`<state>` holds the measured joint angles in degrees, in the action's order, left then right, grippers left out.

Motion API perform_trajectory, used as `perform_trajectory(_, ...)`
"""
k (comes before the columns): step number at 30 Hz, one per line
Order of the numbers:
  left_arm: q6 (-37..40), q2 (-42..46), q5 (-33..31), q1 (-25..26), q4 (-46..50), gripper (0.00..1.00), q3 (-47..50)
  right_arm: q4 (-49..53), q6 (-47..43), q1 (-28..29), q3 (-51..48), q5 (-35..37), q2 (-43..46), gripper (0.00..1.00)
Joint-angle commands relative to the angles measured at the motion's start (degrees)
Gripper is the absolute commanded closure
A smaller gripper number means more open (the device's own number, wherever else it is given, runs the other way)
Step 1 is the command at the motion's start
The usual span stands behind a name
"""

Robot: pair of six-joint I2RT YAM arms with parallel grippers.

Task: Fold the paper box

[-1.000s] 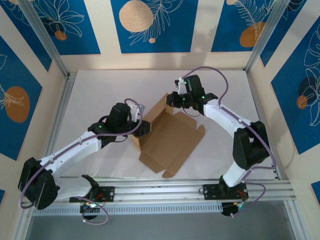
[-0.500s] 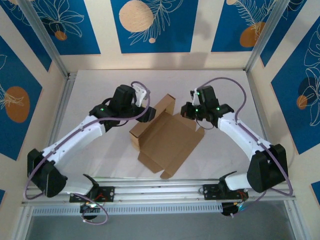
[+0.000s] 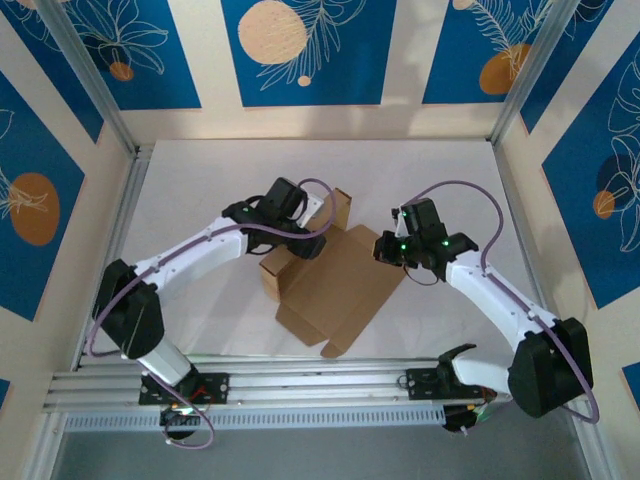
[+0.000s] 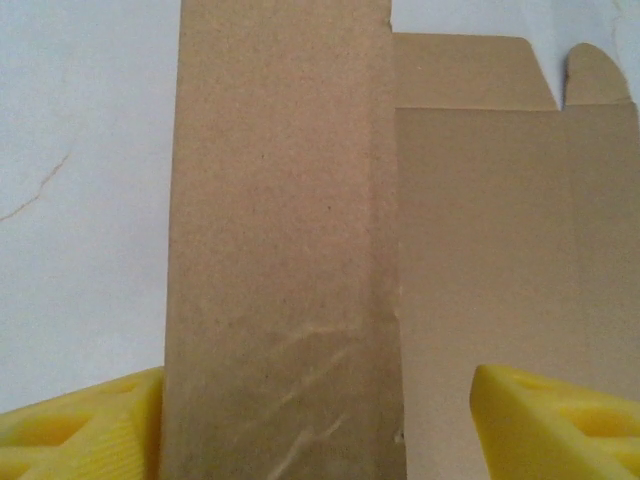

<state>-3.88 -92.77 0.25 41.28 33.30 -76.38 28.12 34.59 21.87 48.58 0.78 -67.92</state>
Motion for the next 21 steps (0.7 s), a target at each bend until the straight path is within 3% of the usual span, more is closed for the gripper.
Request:
perform_trajectory(1,0.5,-1.8,-3.0,-0.1,1.3,0.28,-2.1,1.2,-1.0,0.0,-1.0,1.6,1.4,0.95)
perform_trajectory(7,-6.4,-0.4,2.2,-5.6,-3.7,0.36,2.4,2.5,-0.5,-0.1,-1.6,4.9,4.9,0.94)
perform_trajectory(11,-12.7,1.0,8.7,-11.0,-8.2,0.38,6.6,3.6,1.2,-1.7,-1.7,5.1,7.2,0.87)
perform_trajectory(15,-17.2,1.2,13.2,-15.4,-11.4,0.40,9.8,3.5,4.7,-4.6,-2.5,4.1,8.6,0.61)
perform_trajectory(20,-19.7,0.4,15.4,-17.2,-13.2,0.40,11.2,0.1,8.9,-8.7,-4.5,-1.5,6.2,0.27)
perform_trajectory(21,-20.0,0.1,15.6,-17.4,-13.5,0.40,11.4,-0.3,9.7,-9.4,-4.5,-2.3,5.0,0.24)
